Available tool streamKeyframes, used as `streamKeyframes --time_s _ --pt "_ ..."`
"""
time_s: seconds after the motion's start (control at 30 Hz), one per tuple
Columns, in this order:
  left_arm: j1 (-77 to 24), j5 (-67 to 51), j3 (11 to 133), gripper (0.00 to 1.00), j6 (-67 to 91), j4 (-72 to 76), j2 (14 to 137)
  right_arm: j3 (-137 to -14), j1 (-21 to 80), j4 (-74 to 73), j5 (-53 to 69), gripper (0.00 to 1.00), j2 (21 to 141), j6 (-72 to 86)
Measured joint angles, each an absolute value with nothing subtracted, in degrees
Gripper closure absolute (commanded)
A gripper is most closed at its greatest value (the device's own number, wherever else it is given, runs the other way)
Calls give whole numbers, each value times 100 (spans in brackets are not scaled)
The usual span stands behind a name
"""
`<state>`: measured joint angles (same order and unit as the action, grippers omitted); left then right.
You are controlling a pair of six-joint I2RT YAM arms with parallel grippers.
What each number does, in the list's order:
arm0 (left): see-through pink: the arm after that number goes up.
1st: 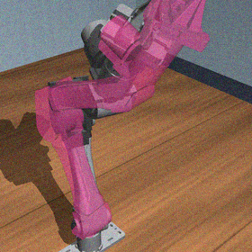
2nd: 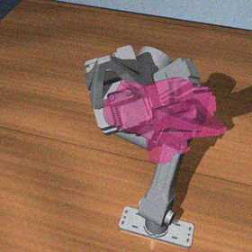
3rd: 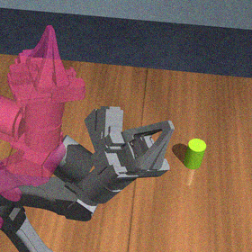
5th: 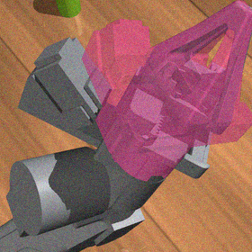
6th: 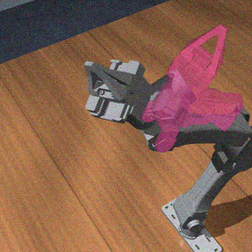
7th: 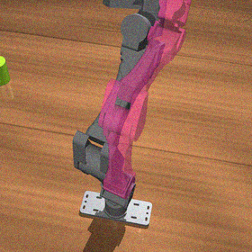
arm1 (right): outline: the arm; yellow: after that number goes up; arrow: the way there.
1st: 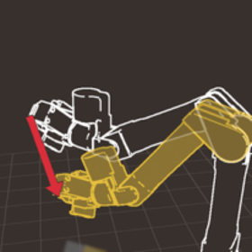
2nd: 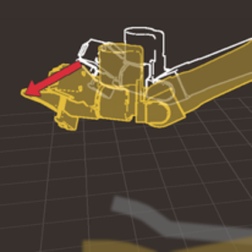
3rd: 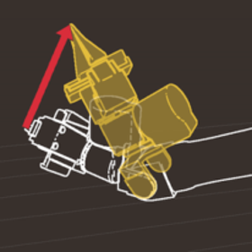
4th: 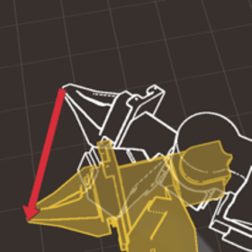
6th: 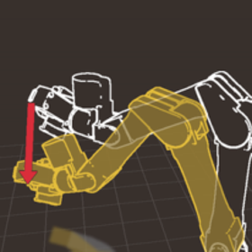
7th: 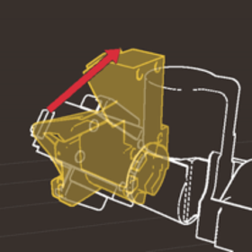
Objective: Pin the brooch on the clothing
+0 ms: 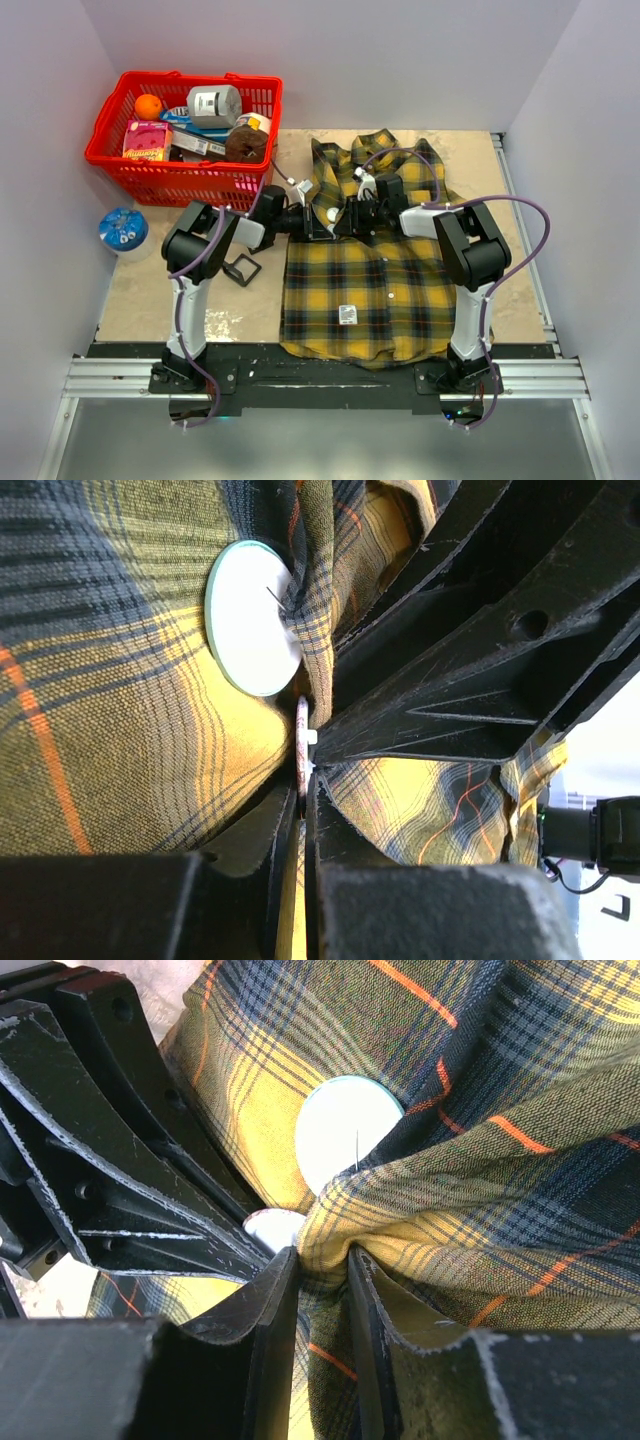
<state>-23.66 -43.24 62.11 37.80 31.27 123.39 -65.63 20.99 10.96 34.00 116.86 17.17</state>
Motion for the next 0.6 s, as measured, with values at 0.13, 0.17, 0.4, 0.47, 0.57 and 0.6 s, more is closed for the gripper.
streamKeyframes --time_s 0.13,0.17,0.4,0.47,0.57,0.6 --pt "-2366 -4278 6200 100 3800 3120 12331 -6554 2099 1116 3400 66 11684 1752" --pt "-2366 -4268 6200 100 3795 3109 12328 -6543 2099 1129 3404 63 11684 1758" --pt "-2383 -4097 6200 100 3684 2759 12199 -6377 2130 1321 3380 49 11550 1776" --pt "-2403 -4016 6202 94 3623 2611 12136 -6283 2139 1378 3336 46 11465 1756" --pt "-2429 -3892 6202 79 3479 2362 12018 -6145 2152 1382 3236 43 11310 1721" --pt "-2436 -3839 6202 74 3424 2274 11974 -6088 2147 1374 3197 42 11246 1702"
